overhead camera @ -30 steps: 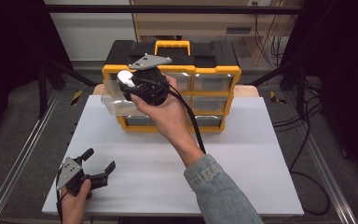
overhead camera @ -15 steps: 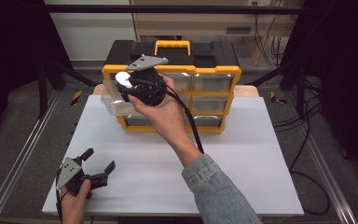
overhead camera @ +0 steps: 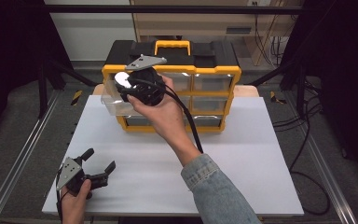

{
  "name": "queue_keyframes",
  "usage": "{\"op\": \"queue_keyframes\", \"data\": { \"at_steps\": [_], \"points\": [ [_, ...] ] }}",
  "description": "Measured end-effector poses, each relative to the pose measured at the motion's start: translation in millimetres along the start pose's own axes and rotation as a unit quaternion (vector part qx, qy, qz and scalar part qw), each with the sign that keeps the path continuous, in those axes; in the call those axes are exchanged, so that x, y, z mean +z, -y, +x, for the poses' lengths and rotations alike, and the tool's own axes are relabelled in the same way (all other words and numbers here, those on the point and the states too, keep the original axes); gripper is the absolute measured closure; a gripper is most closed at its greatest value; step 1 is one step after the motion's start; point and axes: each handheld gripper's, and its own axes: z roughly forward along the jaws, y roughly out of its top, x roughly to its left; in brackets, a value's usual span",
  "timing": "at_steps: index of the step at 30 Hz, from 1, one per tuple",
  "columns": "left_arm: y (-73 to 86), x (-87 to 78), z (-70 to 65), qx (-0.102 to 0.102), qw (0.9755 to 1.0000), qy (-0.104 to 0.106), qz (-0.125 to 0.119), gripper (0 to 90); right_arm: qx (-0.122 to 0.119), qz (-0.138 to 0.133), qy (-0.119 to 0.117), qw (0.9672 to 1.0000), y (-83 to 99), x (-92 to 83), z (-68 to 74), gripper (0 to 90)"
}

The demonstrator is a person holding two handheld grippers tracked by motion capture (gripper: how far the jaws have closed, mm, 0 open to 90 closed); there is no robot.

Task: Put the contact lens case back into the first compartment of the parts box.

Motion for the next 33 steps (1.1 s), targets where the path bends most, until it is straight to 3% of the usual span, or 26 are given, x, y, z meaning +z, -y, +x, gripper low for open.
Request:
{"op": "queue_keyframes", "data": {
  "at_steps": [29, 33],
  "points": [
    [0.0, 0.1, 0.0, -0.001, 1.0000, 0.001, 0.000, 1.5, -0.001, 0.019, -0.002, 0.9998, -2.3, 7.2, 4.2, 48.7],
    [0.1, 0.2, 0.2, -0.001, 1.0000, 0.000, 0.000, 1.5, -0.007, 0.006, -0.006, 0.9999, -3.0, 5.2, 6.8, 40.2]
  ]
}}
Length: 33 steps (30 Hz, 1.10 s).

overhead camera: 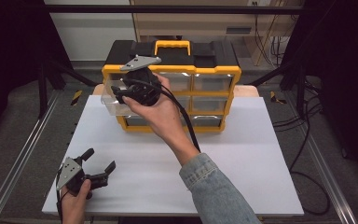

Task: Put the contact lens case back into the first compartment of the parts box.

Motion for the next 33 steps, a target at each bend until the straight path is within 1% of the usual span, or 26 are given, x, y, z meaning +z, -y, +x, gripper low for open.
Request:
{"op": "queue_keyframes", "data": {
  "at_steps": [4, 6, 8, 9, 13, 14, 15, 16, 18, 20, 22, 25, 31, 32, 33],
  "points": [
    [-0.2, -0.2, -0.2, 0.000, 1.0000, -0.001, -0.001, 1.5, -0.002, -0.014, 0.004, 0.9999, -2.0, -4.8, 1.4, 38.3],
    [-0.2, -0.2, -0.2, 0.000, 1.0000, -0.001, -0.001, 1.4, -0.001, -0.016, 0.005, 0.9999, -2.2, -5.7, 1.2, 37.4],
    [-0.2, -0.2, -0.1, 0.000, 1.0000, -0.001, -0.001, 1.4, 0.001, -0.019, 0.007, 0.9998, -2.3, -7.8, 0.0, 33.5],
    [-0.2, -0.2, -0.1, 0.000, 1.0000, -0.001, -0.001, 1.4, 0.001, -0.019, 0.007, 0.9998, -2.3, -7.8, 0.0, 33.5],
    [-0.3, -0.5, 0.1, 0.000, 1.0000, -0.001, -0.001, 1.4, 0.005, -0.024, 0.011, 0.9996, -1.9, -10.4, -2.5, 21.5],
    [-0.2, -0.6, 0.2, 0.000, 1.0000, -0.001, -0.001, 1.4, 0.007, -0.028, 0.008, 0.9996, -1.7, -10.9, -2.9, 17.4],
    [-0.2, -0.6, 0.2, 0.000, 1.0000, -0.001, -0.001, 1.4, 0.007, -0.028, 0.008, 0.9996, -1.7, -10.9, -2.9, 17.4],
    [-0.2, -0.7, 0.3, 0.000, 1.0000, -0.001, -0.001, 1.4, 0.008, -0.028, 0.008, 0.9995, -1.6, -11.6, -3.3, 13.3],
    [-0.2, -0.6, 0.8, 0.000, 1.0000, -0.002, -0.001, 1.4, 0.008, -0.034, 0.014, 0.9993, 0.1, -14.0, -4.7, 8.2],
    [-0.2, -0.5, 0.7, 0.000, 1.0000, -0.003, 0.000, 1.4, 0.005, -0.036, 0.018, 0.9992, 1.9, -15.7, -5.5, 6.6],
    [-0.6, -1.1, 0.2, 0.005, 1.0000, -0.007, 0.000, 1.4, 0.005, -0.039, 0.013, 0.9991, 4.1, -17.5, -6.6, 6.4],
    [-0.5, -1.4, 1.3, 0.002, 1.0000, -0.008, -0.002, 1.4, 0.003, -0.041, 0.005, 0.9991, 8.4, -20.3, -7.8, 5.3],
    [0.0, -1.9, 2.6, -0.001, 1.0000, -0.009, -0.002, 1.3, 0.007, -0.049, 0.001, 0.9988, 12.6, -25.5, -13.4, 5.3],
    [0.0, -2.2, 2.8, -0.001, 1.0000, -0.010, -0.002, 1.3, 0.005, -0.044, -0.005, 0.9990, 14.0, -28.4, -16.5, 5.6],
    [-0.1, -2.5, 3.1, -0.001, 0.9999, -0.011, -0.002, 1.3, 0.002, -0.047, -0.012, 0.9988, 16.0, -30.6, -18.0, 5.7]
  ]
}}
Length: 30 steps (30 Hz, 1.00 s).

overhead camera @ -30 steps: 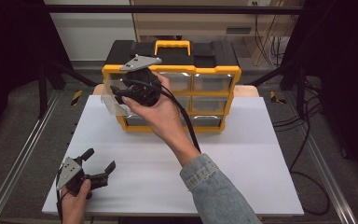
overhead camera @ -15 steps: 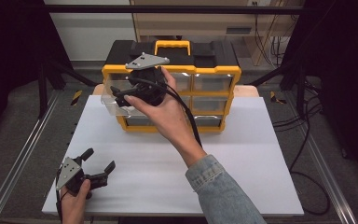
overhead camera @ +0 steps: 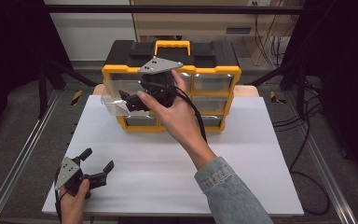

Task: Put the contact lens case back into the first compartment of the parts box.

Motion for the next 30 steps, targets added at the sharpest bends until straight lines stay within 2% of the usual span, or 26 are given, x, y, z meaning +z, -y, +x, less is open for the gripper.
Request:
{"op": "queue_keyframes", "data": {
  "at_steps": [3, 6, 9, 12, 16, 25, 30],
  "points": [
    [0.0, -0.6, 0.4, 0.001, 1.0000, -0.003, 0.000, 1.4, 0.003, -0.005, -0.008, 1.0000, 9.3, -7.7, -3.0, 5.7],
    [0.3, -0.8, -0.1, 0.001, 1.0000, -0.002, 0.001, 1.3, 0.009, -0.006, -0.001, 0.9999, 17.7, -15.5, -8.1, 5.4],
    [0.4, -0.8, -0.3, 0.001, 1.0000, -0.001, 0.000, 1.3, 0.011, -0.009, 0.005, 0.9999, 19.7, -21.6, -13.0, 5.4],
    [0.4, 0.0, 0.3, 0.002, 1.0000, -0.001, 0.001, 1.3, 0.009, -0.018, 0.001, 0.9998, 20.7, -34.4, -21.2, 6.3],
    [0.7, -1.1, -0.1, 0.004, 1.0000, -0.002, 0.002, 1.3, 0.007, -0.025, 0.008, 0.9996, 23.9, -43.5, -24.9, 5.8],
    [0.7, -3.2, 1.4, 0.002, 1.0000, -0.005, -0.001, 1.3, 0.027, -0.026, 0.030, 0.9989, 38.3, -59.8, -43.3, 4.9],
    [1.3, -1.8, 0.8, 0.006, 1.0000, -0.003, 0.002, 1.3, 0.027, -0.030, 0.040, 0.9984, 42.8, -68.0, -48.7, 2.3]
  ]
}}
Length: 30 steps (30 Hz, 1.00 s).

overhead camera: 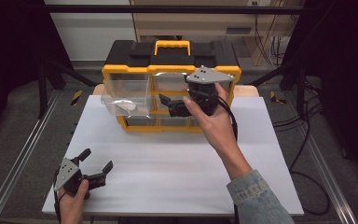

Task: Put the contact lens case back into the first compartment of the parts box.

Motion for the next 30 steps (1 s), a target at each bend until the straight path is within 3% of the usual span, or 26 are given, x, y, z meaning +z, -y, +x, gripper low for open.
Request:
{"op": "queue_keyframes", "data": {
  "at_steps": [8, 12, 20, 30],
  "points": [
    [0.6, 0.1, 1.0, -0.005, 1.0000, 0.000, 0.000, 1.2, 0.013, -0.006, 0.012, 0.9998, 11.9, -13.2, -13.6, 2.0],
    [0.5, -0.3, 1.3, -0.010, 1.0000, 0.000, 0.000, 1.2, 0.028, -0.017, 0.007, 0.9994, 17.6, -20.4, -17.1, 2.2],
    [-1.8, -5.0, 4.2, -0.020, 0.9996, -0.006, -0.017, 1.3, 0.011, -0.010, 0.036, 0.9992, 21.7, -38.1, -19.4, 1.9],
    [-1.0, -5.0, 4.0, -0.025, 0.9996, -0.003, -0.015, 1.3, 0.007, -0.002, 0.059, 0.9982, 35.7, -53.8, -31.2, 2.4]
  ]
}}
